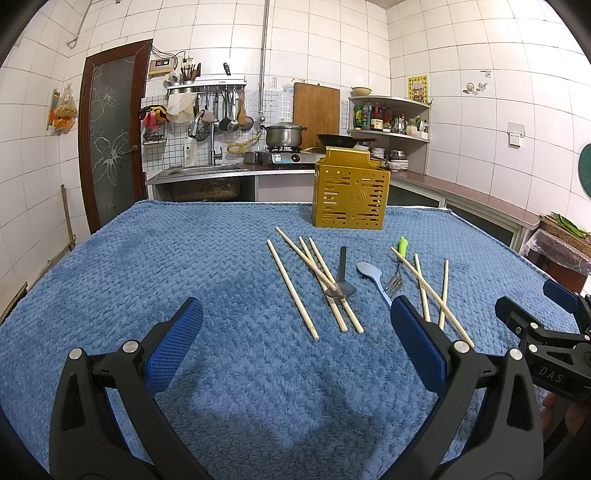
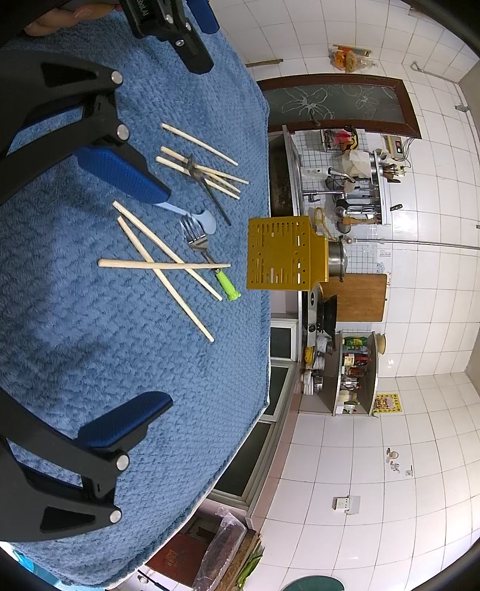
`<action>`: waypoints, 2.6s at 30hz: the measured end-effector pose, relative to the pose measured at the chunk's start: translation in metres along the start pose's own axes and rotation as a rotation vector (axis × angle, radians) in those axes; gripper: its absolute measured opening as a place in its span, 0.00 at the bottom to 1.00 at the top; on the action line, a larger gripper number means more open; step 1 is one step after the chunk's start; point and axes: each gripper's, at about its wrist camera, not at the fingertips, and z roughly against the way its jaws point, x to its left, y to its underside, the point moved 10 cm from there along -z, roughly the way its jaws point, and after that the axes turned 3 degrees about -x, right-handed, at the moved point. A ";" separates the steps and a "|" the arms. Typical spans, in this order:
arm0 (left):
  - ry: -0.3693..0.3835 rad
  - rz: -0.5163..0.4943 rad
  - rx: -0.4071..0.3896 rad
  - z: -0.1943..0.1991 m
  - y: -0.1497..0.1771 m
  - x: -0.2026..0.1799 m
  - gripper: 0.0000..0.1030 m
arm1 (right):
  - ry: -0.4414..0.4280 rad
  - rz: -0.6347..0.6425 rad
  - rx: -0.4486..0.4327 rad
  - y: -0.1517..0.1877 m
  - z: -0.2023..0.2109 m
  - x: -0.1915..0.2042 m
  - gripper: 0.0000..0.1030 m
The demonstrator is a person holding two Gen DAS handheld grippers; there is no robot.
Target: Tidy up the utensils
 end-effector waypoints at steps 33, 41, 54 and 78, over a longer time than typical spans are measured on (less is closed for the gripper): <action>0.016 0.040 0.163 -0.023 -0.005 0.004 0.95 | -0.003 0.030 0.043 -0.018 -0.019 0.001 0.96; 0.027 0.052 0.247 -0.069 -0.019 0.008 0.95 | 0.049 0.005 0.192 -0.018 -0.096 -0.012 0.96; -0.005 0.058 0.412 -0.164 -0.011 0.020 0.95 | 0.142 -0.028 0.330 -0.010 -0.169 -0.035 0.96; -0.049 0.100 0.609 -0.232 0.013 0.037 0.58 | 0.178 -0.188 0.512 0.018 -0.211 -0.049 0.69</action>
